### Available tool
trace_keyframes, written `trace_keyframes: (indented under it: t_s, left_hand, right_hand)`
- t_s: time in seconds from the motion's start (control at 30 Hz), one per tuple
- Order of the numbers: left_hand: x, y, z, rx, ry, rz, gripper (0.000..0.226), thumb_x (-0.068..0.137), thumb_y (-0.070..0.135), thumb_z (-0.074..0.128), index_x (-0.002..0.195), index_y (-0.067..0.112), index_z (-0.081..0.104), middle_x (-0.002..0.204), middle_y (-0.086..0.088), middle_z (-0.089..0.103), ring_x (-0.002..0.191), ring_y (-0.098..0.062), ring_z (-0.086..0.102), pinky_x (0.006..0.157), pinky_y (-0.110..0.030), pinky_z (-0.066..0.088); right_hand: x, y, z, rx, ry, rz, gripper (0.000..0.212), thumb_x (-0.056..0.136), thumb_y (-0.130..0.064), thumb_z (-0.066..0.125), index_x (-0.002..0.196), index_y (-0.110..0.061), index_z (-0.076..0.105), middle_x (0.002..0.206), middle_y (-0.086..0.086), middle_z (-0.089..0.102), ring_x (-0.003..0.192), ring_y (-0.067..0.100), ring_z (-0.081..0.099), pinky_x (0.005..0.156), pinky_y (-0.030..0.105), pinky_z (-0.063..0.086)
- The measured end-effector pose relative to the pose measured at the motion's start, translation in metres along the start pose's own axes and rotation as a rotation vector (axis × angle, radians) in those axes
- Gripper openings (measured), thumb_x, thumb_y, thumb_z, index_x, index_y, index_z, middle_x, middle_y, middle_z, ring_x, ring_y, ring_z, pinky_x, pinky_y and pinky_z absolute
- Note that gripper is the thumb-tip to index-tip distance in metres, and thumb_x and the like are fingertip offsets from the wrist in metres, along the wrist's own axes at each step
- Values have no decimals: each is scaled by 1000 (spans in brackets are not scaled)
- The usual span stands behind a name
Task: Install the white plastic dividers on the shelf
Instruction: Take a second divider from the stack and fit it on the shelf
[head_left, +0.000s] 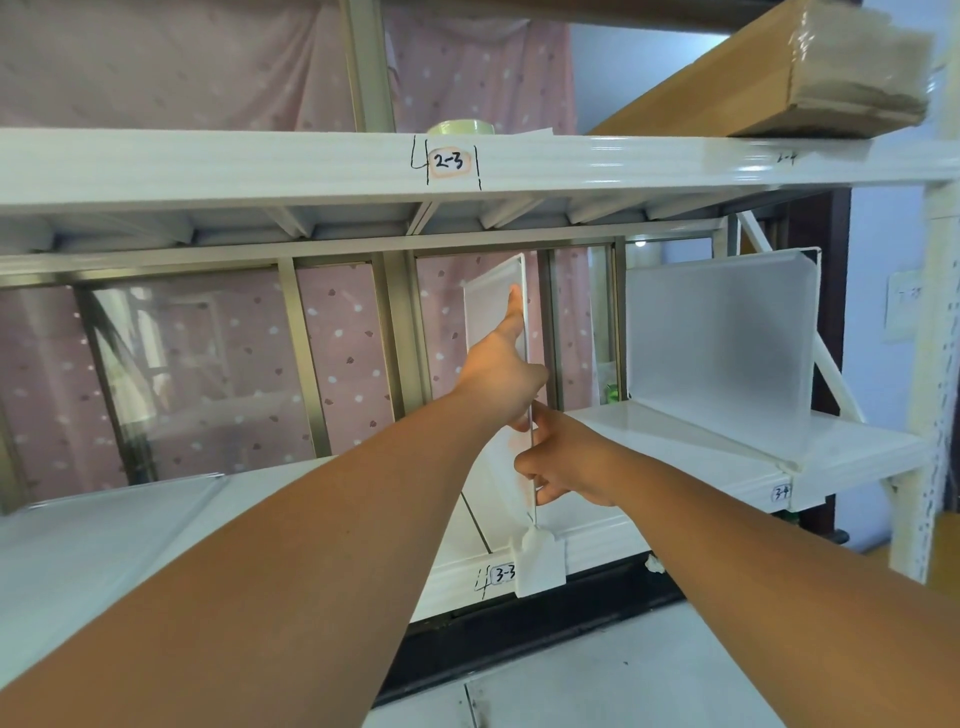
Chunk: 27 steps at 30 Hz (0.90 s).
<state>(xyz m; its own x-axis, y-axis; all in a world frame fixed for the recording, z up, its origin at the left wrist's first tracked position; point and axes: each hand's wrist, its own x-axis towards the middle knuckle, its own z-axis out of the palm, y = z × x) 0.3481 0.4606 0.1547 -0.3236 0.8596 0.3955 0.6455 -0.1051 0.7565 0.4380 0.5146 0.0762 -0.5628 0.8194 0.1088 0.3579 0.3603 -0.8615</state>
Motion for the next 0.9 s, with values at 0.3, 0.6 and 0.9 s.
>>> trace_keyframes:
  t_s: [0.3,0.6,0.9]
  left_hand:
    - [0,-1,0,-4,-6,5,96,97,-2,65,166,45,19,81,14,42,61,-10,50,39,-26,55]
    - [-3,-7,1,9,-32,-31,103,94,-2,66,164,53,15,78,12,43,58,-17,55,57,-50,68]
    - [-10,-12,3,25,-23,-5,102,93,2,64,163,54,12,79,18,43,61,-16,57,55,-49,68]
  right_hand:
    - [-2,-2,1,-31,11,2,84,80,4,63,146,-38,32,92,16,64,75,28,70,61,38,64]
    - [-4,4,4,-83,2,-33,76,80,0,57,146,-31,33,83,3,52,66,22,63,71,42,64]
    - [-9,7,5,-254,3,-77,65,82,-10,56,139,-31,33,88,2,62,65,18,74,70,35,64]
